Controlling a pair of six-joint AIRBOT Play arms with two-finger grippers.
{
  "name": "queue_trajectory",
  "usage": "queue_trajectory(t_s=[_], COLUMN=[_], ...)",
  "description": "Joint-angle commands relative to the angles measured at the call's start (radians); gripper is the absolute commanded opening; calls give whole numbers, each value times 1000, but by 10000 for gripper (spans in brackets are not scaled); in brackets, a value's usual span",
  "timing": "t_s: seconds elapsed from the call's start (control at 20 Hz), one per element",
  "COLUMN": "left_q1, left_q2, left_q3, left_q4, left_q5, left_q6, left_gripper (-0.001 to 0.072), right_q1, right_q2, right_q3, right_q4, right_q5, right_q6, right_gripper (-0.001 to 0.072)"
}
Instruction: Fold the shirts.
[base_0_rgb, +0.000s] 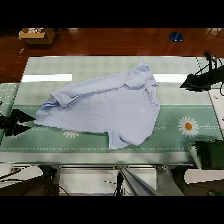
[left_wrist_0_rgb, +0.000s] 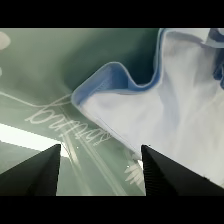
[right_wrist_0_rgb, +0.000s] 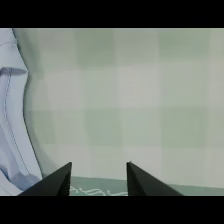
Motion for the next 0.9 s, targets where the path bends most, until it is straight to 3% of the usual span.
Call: queue_trajectory(t_s=[0.0,0.25,0.35,0.4,0.65,0.85], left_q1=[-54,-198,-245,-260,-239,-227], left_q2=[-24,-95,-122,-128,-117,-79], left_q3=[-6,-6,-5,-5,-3,-3], left_q4=[5,-2,-2,-2,-3,-37], left_q5=[106,258,261,253,170,126], left_q6=[-34,-108,-100,-85,-11,68], left_gripper=[604,569,151,22,22,22], right_q1=[-3,-3,-3,-3,-33,-46], right_q2=[0,1,1,1,21,194], right_q3=[-11,-11,-11,-11,-85,-420], right_q4=[46,79,104,116,104,161], right_q5=[-45,-37,-19,-2,140,85], right_q6=[-34,-38,-39,-40,-47,-46], right_gripper=[430,430,430,430,431,431])
